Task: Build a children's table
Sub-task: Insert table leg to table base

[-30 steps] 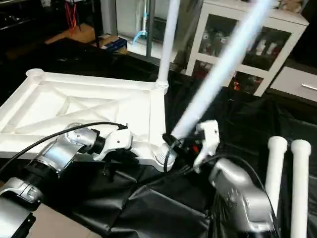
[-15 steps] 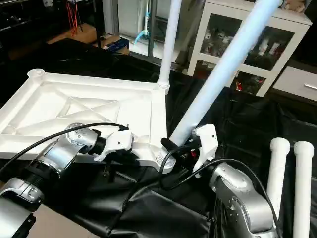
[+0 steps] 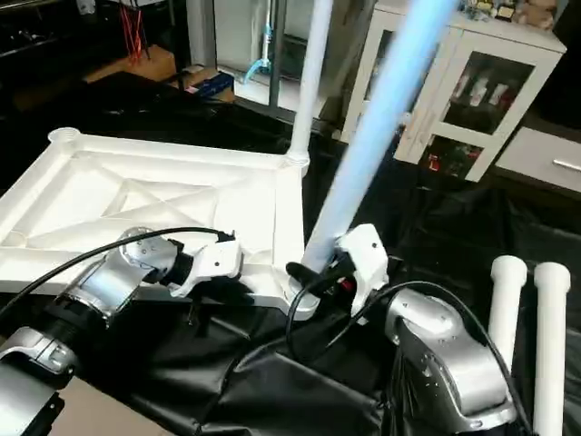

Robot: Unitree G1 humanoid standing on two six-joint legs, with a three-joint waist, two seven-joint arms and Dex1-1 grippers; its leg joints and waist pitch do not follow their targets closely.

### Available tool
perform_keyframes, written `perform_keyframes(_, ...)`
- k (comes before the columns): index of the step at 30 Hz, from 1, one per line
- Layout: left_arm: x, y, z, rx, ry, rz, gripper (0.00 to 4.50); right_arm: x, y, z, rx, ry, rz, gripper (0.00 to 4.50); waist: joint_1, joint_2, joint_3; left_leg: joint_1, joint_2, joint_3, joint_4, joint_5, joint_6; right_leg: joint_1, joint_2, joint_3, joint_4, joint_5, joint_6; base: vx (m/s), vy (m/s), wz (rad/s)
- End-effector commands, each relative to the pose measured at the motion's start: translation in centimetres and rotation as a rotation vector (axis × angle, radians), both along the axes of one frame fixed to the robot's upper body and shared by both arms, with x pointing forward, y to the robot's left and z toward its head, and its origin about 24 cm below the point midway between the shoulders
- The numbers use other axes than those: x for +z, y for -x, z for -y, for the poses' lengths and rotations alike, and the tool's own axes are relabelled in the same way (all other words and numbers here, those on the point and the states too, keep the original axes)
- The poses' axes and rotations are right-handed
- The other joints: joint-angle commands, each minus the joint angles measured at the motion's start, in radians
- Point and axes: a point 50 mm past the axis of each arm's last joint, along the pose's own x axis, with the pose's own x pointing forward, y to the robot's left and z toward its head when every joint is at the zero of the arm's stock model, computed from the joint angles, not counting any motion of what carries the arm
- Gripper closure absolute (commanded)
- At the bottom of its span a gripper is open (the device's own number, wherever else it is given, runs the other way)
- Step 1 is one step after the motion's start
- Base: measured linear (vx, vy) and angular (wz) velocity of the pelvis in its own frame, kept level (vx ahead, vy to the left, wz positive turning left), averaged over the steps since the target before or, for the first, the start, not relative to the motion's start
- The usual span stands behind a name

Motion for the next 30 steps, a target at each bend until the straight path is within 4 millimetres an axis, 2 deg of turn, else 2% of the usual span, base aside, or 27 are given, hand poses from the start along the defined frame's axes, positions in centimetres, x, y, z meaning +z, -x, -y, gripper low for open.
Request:
perform_keyframes(1,-1.3,0.5,-1.0,0.022,-0.074,-0.030,4.50,-5.8,3.1,0.9,0.039,0.135,-0.361,2.65,-0.004,0.011,-0.020,0.015,0.064,-0.036,-0.093,-0.434,-0.047,0.008,-0.051,0.040,-0.076,-0.333,-0.169,0.000,0.000,0.00)
perform_keyframes(2,-1.3,0.5,-1.0,0.022,-0.074,-0.030,4.50,-5.8,3.1,0.9,0.040,0.136,-0.364,2.65,-0.002,0.013,-0.020,0.015,0.065,-0.038,-0.094,-0.434,-0.049,0.009,-0.052,0.039,-0.075,-0.332,-0.170,0.000,0.000,0.00)
perform_keyframes(7,-1.3,0.5,-1.0,0.024,-0.072,-0.030,4.50,-6.1,3.4,1.6,0.024,0.131,-0.394,2.65,-0.001,0.008,-0.018,0.018,0.066,-0.038,-0.094,-0.451,-0.052,0.008,-0.053,0.040,-0.078,-0.364,-0.162,0.000,0.000,0.00)
perform_keyframes(12,-1.3,0.4,-0.9,0.023,-0.072,-0.029,4.50,-6.3,2.8,1.7,-0.002,0.103,-0.435,2.65,-0.002,0.013,-0.012,0.025,0.065,-0.043,-0.096,-0.500,-0.063,0.005,-0.055,0.040,-0.087,-0.442,-0.144,0.000,0.000,0.00)
perform_keyframes(13,-1.3,0.4,-0.9,0.022,-0.073,-0.029,4.50,-6.4,2.2,1.6,-0.025,0.081,-0.447,2.65,-0.011,0.015,-0.011,0.027,0.062,-0.045,-0.096,-0.531,-0.067,0.001,-0.052,0.038,-0.089,-0.464,-0.146,0.000,0.000,0.00)
perform_keyframes(15,-1.3,0.4,-0.8,0.020,-0.073,-0.029,4.50,-6.5,1.6,1.6,-0.042,0.063,-0.456,2.65,-0.013,0.016,-0.011,0.031,0.062,-0.049,-0.095,-0.556,-0.073,0.000,-0.055,0.037,-0.093,-0.506,-0.134,0.000,0.000,0.00)
perform_keyframes(16,-1.3,0.4,-0.8,0.019,-0.074,-0.028,4.50,-6.5,1.1,1.5,-0.064,0.049,-0.458,2.65,-0.014,0.022,-0.010,0.029,0.064,-0.053,-0.098,-0.564,-0.077,0.002,-0.056,0.037,-0.095,-0.511,-0.129,0.000,0.000,0.00)
perform_keyframes(17,-1.3,0.4,-0.7,0.017,-0.074,-0.026,4.50,-6.5,0.5,1.5,-0.093,0.035,-0.450,2.65,-0.017,0.019,-0.009,0.031,0.063,-0.051,-0.097,-0.576,-0.079,-0.003,-0.054,0.036,-0.097,-0.521,-0.127,0.000,0.000,0.00)
perform_keyframes(19,-1.3,0.4,-0.6,0.015,-0.074,-0.024,4.50,-6.6,-0.2,1.6,-0.140,0.016,-0.439,2.65,-0.029,0.017,-0.009,0.029,0.060,-0.060,-0.098,-0.612,-0.087,-0.004,-0.056,0.030,-0.102,-0.577,-0.114,0.000,0.000,0.00)
perform_keyframes(22,-1.4,0.4,-0.6,0.015,-0.074,-0.023,4.50,-6.7,-0.1,1.7,-0.147,0.022,-0.436,2.65,-0.034,0.015,-0.007,0.035,0.060,-0.062,-0.096,-0.635,-0.084,-0.009,-0.055,0.027,-0.108,-0.618,-0.097,0.000,0.000,0.00)
perform_keyframes(24,-1.4,0.4,-0.6,0.014,-0.073,-0.022,4.50,-6.8,0.0,1.8,-0.145,0.024,-0.443,2.65,-0.035,0.017,-0.008,0.033,0.061,-0.064,-0.098,-0.629,-0.084,-0.007,-0.057,0.028,-0.108,-0.613,-0.094,0.000,0.000,0.00)
perform_keyframes(25,-1.4,0.4,-0.6,0.014,-0.073,-0.021,4.50,-6.9,0.2,1.8,-0.136,0.035,-0.451,2.65,-0.037,0.015,-0.009,0.029,0.062,-0.064,-0.100,-0.622,-0.084,-0.004,-0.057,0.028,-0.107,-0.597,-0.096,0.000,0.000,0.00)
perform_keyframes(30,-1.4,0.4,-0.8,0.016,-0.076,-0.018,4.50,-7.0,0.4,1.8,-0.112,0.054,-0.443,2.65,-0.037,0.017,-0.009,0.027,0.064,-0.061,-0.103,-0.617,-0.086,-0.005,-0.056,0.031,-0.102,-0.548,-0.115,0.000,0.000,0.00)
